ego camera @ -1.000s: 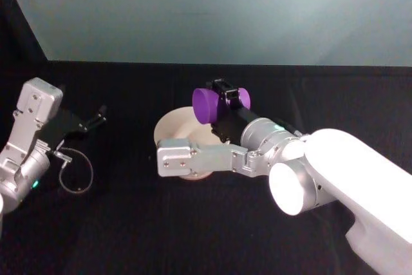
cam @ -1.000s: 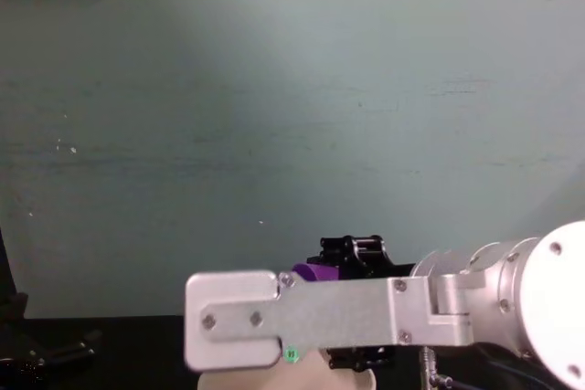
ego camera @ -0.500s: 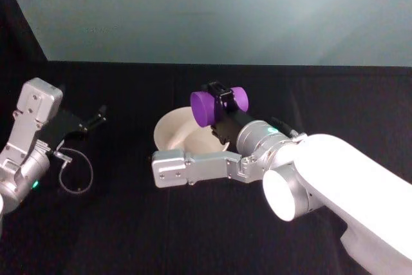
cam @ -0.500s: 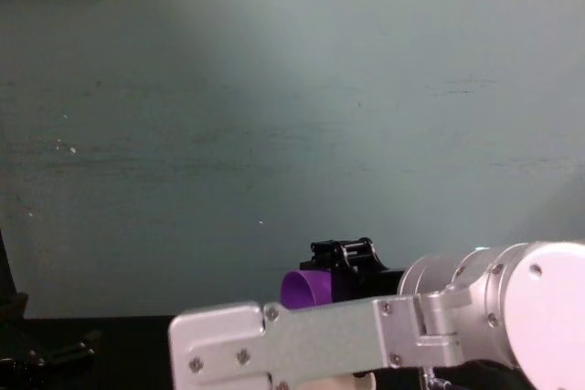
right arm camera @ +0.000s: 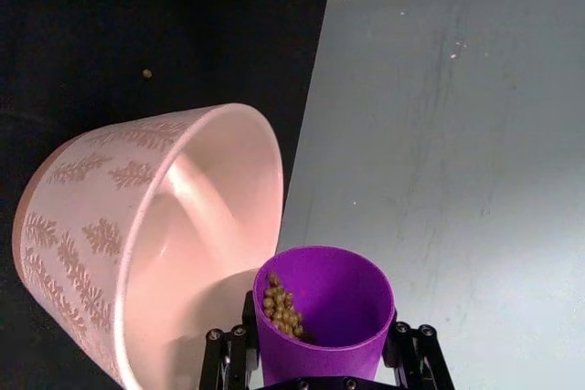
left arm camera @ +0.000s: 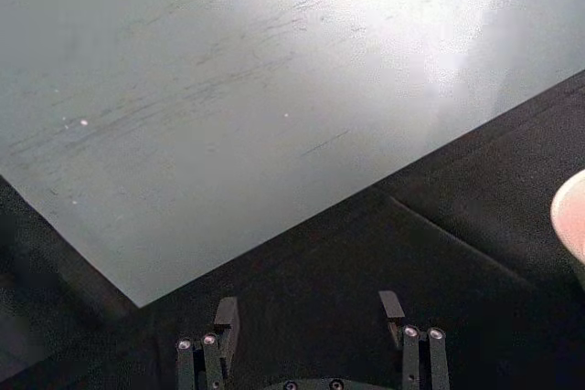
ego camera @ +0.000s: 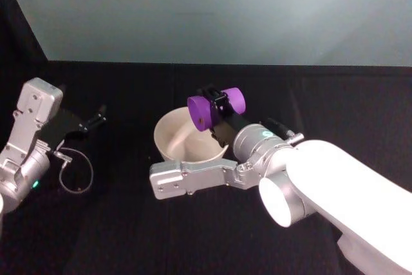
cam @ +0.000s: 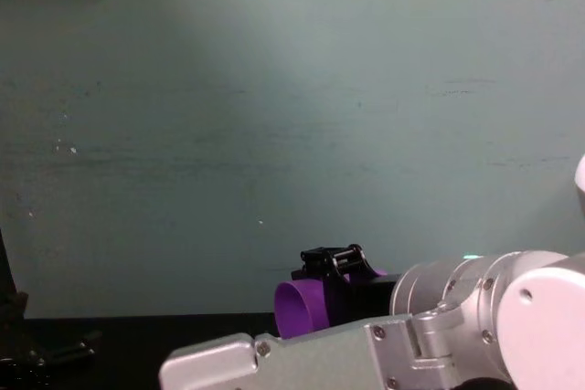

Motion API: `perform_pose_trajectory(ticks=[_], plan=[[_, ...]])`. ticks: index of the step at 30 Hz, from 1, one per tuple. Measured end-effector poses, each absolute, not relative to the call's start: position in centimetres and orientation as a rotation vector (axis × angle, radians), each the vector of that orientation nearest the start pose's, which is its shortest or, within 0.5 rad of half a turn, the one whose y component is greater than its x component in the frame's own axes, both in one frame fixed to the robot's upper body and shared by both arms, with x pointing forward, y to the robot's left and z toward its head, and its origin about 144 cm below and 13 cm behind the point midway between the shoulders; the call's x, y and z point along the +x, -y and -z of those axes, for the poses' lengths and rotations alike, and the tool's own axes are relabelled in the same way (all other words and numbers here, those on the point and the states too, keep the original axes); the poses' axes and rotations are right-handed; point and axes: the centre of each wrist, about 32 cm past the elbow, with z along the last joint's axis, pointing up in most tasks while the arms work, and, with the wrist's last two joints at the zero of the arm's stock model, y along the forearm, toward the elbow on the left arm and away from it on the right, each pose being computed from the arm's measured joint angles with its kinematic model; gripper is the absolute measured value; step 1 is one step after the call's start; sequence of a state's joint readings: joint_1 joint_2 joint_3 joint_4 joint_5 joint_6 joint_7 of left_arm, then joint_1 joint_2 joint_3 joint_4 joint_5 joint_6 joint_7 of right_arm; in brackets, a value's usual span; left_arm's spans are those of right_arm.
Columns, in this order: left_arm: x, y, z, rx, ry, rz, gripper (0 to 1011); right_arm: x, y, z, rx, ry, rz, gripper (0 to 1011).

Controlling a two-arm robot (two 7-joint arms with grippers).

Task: Pick up the cup and pour the mung beans from the cup into the bowl.

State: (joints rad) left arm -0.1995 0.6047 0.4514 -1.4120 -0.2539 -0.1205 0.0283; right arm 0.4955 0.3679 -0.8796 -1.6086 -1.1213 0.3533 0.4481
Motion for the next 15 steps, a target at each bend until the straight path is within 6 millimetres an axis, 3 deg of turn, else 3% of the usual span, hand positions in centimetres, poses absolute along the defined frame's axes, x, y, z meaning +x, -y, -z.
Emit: perform_pose_trajectory(ticks=[15], plan=[[48.86, -30.97, -113.98, 0.304, 0.285, -1.248, 1000, 48.38, 9.45, -122.33, -1.158, 1.357, 0.573, 729]])
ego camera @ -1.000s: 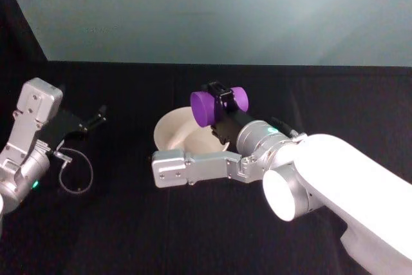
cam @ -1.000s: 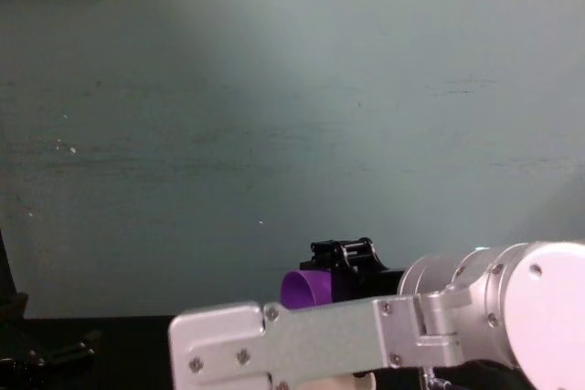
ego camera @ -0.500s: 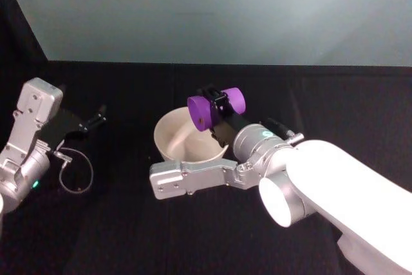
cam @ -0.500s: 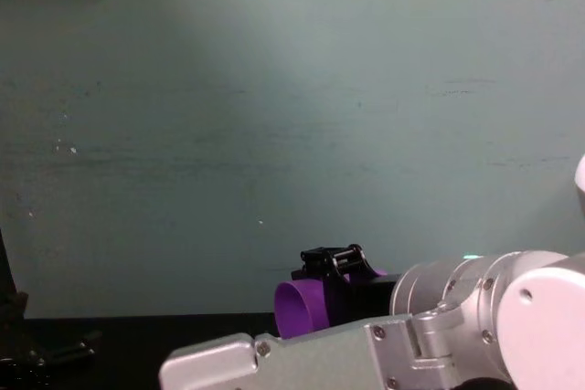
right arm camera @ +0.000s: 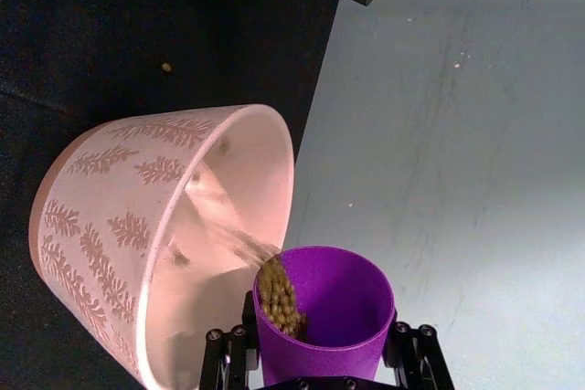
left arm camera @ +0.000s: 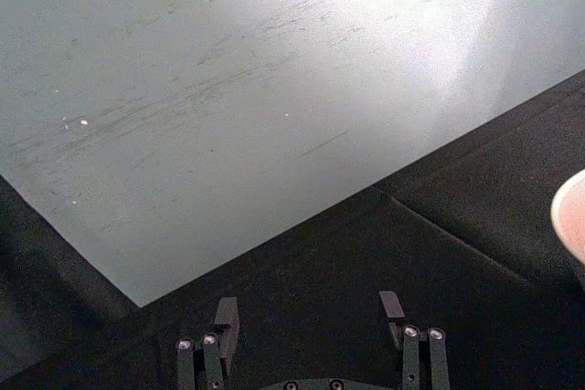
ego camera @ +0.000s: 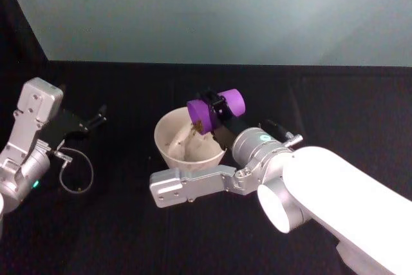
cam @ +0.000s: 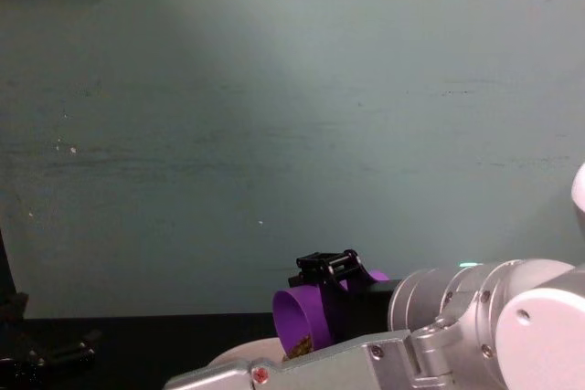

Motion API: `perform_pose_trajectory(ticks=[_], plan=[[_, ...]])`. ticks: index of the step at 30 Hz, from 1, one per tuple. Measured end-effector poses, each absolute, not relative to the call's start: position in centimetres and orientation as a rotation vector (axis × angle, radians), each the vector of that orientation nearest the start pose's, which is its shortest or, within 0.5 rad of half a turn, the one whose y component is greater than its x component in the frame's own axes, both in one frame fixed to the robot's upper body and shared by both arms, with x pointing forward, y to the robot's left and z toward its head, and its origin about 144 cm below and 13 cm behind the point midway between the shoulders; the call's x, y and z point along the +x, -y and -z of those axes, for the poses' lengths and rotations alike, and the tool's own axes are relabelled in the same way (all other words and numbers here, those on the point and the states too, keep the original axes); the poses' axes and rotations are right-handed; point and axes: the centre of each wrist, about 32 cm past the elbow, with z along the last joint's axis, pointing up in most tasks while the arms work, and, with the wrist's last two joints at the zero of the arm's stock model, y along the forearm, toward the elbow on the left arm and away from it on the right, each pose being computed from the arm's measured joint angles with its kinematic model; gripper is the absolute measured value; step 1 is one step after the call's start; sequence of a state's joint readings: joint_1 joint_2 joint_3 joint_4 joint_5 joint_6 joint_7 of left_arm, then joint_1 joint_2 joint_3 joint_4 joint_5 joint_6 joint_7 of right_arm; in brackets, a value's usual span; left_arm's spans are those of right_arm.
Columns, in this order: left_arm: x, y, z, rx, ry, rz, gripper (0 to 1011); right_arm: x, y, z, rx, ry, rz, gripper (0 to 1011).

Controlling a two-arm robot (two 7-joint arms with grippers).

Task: Pick up the cup and pour the mung beans from the cup into the bowl.

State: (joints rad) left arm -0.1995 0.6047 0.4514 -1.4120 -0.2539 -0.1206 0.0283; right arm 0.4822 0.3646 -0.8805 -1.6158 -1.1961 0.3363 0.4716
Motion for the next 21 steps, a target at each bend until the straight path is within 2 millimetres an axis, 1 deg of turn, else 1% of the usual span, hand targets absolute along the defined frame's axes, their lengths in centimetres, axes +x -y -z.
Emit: perform_pose_trajectory(ticks=[21], plan=[[48.86, -30.97, -113.98, 0.304, 0.285, -1.248, 1000, 48.37, 9.37, -122.35, -1.16, 1.363, 0.57, 729]])
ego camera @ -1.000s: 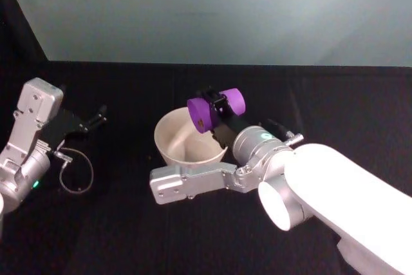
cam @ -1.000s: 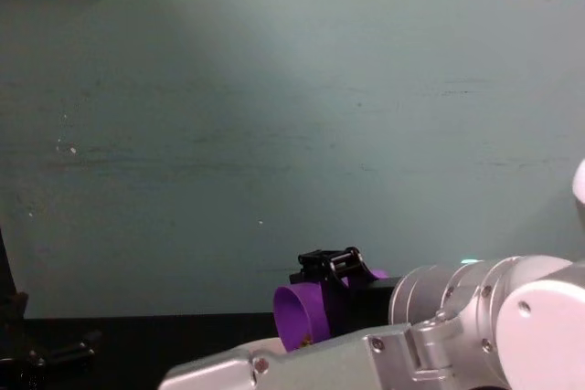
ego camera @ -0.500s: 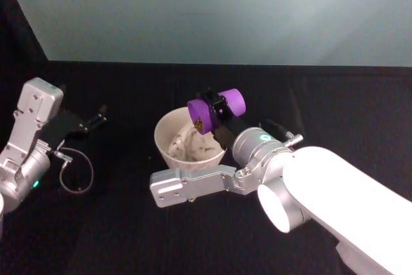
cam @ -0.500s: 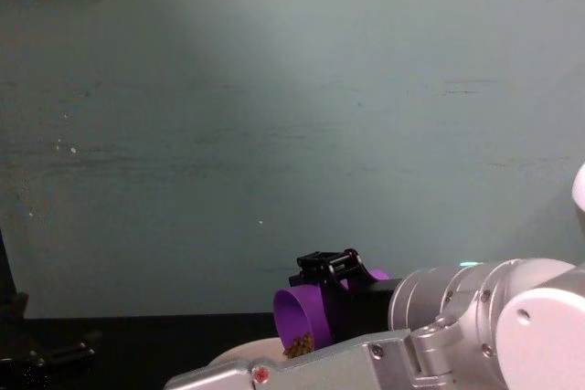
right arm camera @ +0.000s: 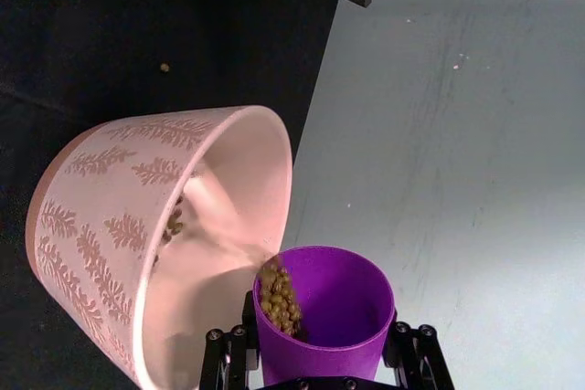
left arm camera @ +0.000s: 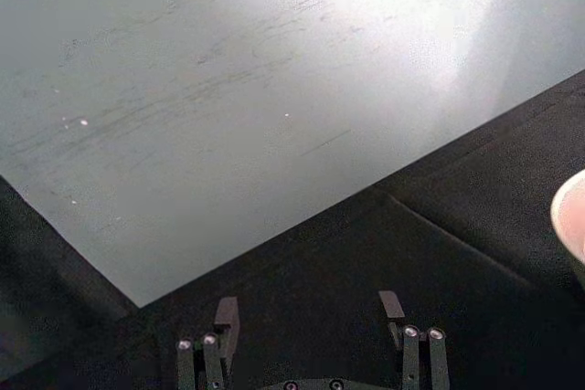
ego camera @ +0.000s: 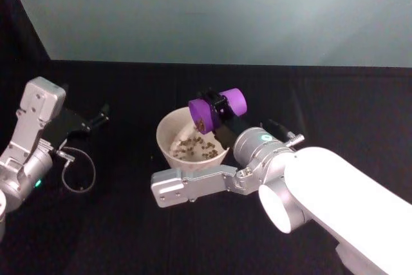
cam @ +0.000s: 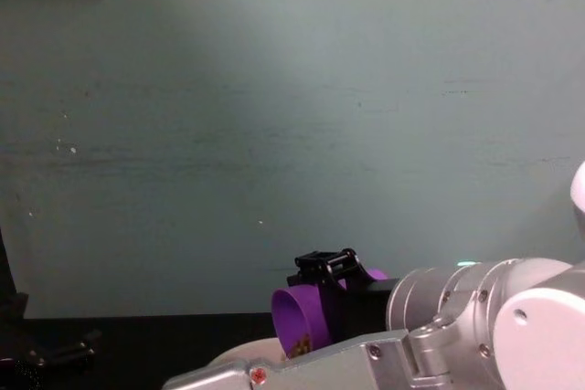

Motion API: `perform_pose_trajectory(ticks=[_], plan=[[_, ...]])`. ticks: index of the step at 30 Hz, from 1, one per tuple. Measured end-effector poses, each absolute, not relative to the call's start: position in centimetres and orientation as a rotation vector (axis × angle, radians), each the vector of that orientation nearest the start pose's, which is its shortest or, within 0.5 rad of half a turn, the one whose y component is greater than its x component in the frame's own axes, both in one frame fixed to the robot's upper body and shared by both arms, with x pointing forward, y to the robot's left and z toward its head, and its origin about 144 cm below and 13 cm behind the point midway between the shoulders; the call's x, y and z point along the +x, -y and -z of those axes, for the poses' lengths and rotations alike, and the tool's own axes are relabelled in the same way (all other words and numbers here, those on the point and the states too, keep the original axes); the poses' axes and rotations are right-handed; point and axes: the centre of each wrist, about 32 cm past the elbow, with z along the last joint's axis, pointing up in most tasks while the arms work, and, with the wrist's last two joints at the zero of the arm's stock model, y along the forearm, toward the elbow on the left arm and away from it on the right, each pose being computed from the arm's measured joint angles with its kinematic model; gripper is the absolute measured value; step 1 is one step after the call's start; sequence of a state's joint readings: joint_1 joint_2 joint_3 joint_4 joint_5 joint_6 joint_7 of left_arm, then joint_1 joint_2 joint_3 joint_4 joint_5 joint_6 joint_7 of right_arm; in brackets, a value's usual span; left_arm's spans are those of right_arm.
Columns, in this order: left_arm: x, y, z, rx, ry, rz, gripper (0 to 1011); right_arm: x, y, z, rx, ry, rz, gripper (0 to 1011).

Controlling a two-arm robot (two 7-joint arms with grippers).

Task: Pick up the cup and pour the mung beans from the cup into the bowl.

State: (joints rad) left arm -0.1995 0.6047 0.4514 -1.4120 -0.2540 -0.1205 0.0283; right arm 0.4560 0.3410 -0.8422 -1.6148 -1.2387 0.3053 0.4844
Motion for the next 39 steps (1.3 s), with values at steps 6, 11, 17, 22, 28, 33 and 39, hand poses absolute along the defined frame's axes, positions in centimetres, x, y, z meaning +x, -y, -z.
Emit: perform_pose_trajectory(ticks=[6, 11, 17, 22, 28, 33, 39], plan=[[48.86, -30.97, -113.98, 0.304, 0.285, -1.248, 1000, 48.38, 9.37, -122.31, -1.165, 1.363, 0.57, 729], [48.86, -30.97, -113.98, 0.304, 0.285, -1.248, 1000, 48.39, 9.36, -122.31, -1.165, 1.363, 0.568, 729], [48.86, -30.97, -113.98, 0.304, 0.285, -1.248, 1000, 48.38, 9.36, -122.33, -1.175, 1.368, 0.566, 729], [48.86, -30.97, -113.98, 0.304, 0.285, -1.248, 1000, 48.37, 9.36, -122.39, -1.18, 1.371, 0.564, 729], [48.86, -30.97, -113.98, 0.304, 0.285, -1.248, 1000, 48.37, 9.32, -122.46, -1.181, 1.377, 0.561, 729], [48.86, -30.97, -113.98, 0.304, 0.285, -1.248, 1000, 48.36, 9.29, -122.48, -1.183, 1.38, 0.56, 729], [48.86, -30.97, -113.98, 0.304, 0.285, -1.248, 1000, 48.3, 9.24, -122.52, -1.189, 1.388, 0.555, 729]])
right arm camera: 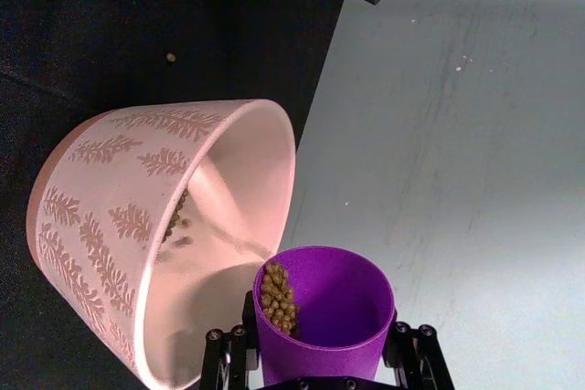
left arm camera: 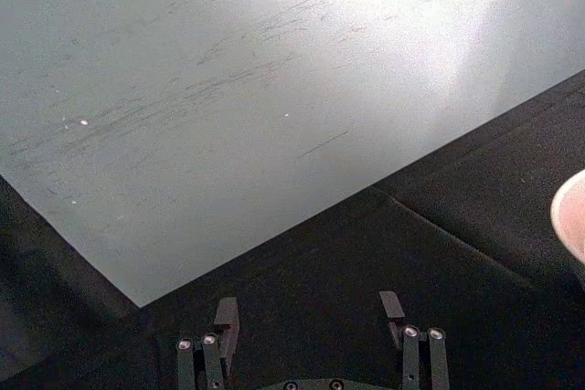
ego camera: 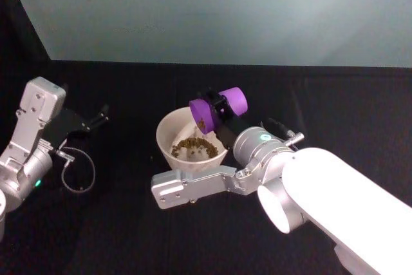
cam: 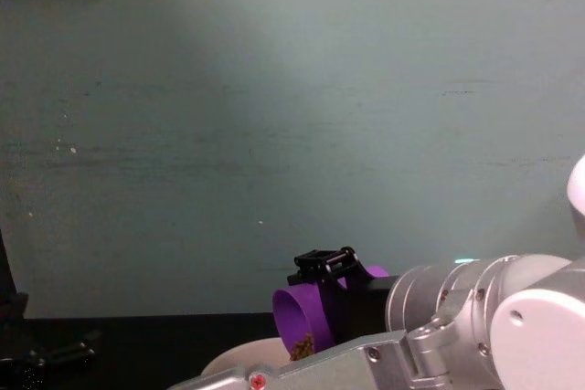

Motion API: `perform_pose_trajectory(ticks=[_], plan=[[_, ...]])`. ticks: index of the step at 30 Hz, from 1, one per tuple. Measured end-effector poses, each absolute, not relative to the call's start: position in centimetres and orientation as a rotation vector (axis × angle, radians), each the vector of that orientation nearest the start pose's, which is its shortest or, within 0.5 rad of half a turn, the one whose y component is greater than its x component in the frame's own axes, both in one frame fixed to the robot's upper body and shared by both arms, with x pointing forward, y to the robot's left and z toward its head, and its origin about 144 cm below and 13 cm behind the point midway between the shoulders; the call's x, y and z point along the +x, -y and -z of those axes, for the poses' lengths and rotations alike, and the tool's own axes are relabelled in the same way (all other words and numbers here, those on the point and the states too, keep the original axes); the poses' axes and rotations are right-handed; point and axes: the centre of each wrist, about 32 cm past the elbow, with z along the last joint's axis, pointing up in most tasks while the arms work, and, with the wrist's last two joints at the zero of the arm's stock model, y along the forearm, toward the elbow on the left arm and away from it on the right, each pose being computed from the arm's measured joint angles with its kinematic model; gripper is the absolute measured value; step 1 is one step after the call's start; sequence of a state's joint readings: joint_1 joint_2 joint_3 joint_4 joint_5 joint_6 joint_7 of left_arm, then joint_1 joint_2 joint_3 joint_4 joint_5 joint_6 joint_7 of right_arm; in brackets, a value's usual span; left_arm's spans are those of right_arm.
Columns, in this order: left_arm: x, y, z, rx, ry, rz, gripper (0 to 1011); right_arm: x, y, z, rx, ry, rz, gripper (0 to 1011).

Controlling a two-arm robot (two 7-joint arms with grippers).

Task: Pick up the cup and pour the mung beans from the cup into the bowl.

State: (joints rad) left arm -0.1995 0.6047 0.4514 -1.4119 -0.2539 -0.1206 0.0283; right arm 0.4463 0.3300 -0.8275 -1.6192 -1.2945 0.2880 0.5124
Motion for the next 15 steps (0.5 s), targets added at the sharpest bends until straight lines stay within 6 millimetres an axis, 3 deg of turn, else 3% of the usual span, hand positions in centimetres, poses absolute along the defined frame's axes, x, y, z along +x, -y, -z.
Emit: perform_pose_trajectory(ticks=[15], plan=[[48.86, -30.96, -113.98, 0.304, 0.285, -1.248, 1000, 48.13, 8.89, -122.44, -1.203, 1.413, 0.54, 729]])
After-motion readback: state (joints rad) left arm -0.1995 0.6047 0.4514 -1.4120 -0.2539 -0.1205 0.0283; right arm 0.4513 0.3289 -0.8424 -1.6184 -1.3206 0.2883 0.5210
